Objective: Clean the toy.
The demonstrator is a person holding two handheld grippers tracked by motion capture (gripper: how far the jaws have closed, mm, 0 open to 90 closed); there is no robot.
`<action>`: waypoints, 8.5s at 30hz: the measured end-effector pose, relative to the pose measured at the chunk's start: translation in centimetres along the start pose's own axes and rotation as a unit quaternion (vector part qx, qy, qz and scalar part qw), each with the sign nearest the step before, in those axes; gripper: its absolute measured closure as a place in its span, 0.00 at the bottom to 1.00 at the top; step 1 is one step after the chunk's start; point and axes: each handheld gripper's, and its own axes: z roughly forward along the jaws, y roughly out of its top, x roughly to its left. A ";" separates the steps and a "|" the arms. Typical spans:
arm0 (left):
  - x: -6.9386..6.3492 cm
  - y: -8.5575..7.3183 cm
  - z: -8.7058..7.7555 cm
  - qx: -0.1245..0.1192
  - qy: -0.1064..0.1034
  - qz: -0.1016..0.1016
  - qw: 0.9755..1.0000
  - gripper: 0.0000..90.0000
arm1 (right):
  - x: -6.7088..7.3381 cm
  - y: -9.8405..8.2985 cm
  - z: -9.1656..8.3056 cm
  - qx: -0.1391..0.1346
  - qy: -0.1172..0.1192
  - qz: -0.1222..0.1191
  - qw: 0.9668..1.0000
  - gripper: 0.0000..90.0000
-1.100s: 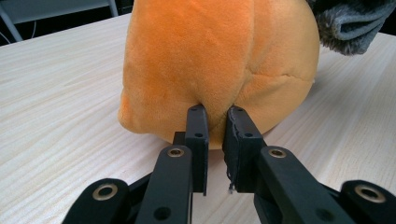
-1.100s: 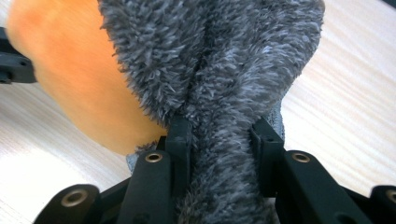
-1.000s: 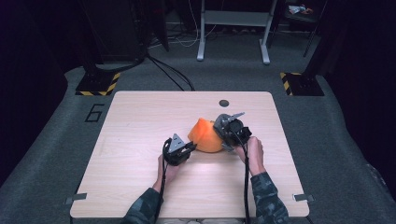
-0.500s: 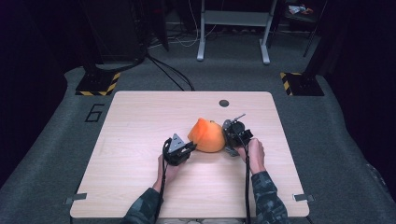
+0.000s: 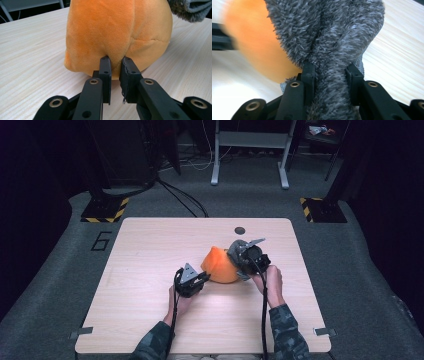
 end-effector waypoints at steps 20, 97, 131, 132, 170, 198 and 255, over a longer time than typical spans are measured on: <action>-0.1 0.2 0.8 0.001 0.019 0.011 1.000 0.87 | -1.1 0.4 2.0 0.000 -0.015 -0.004 1.000 0.74; -0.8 0.1 0.3 -0.004 -0.007 0.030 1.000 0.96 | 0.5 1.6 -0.8 -0.019 -0.010 -0.034 0.999 0.74; -0.8 0.1 0.3 -0.003 -0.009 0.032 0.999 0.96 | -0.5 0.3 1.5 0.038 -0.012 0.004 0.999 0.73; -0.8 0.1 0.3 -0.002 -0.009 0.032 0.999 0.96 | -0.7 0.2 1.8 0.046 -0.015 0.008 0.999 0.73; -0.7 0.0 0.4 -0.005 -0.006 0.029 1.000 0.96 | 3.4 2.6 0.1 -0.001 -0.024 -0.078 0.997 0.73; -0.2 0.5 0.3 -0.001 0.025 0.033 0.999 0.62 | -0.5 -0.3 2.4 0.031 -0.022 -0.011 0.999 0.74; -1.0 0.6 0.2 -0.001 -0.004 0.016 1.000 0.94 | 2.6 1.5 0.3 -0.014 -0.002 -0.058 0.998 0.73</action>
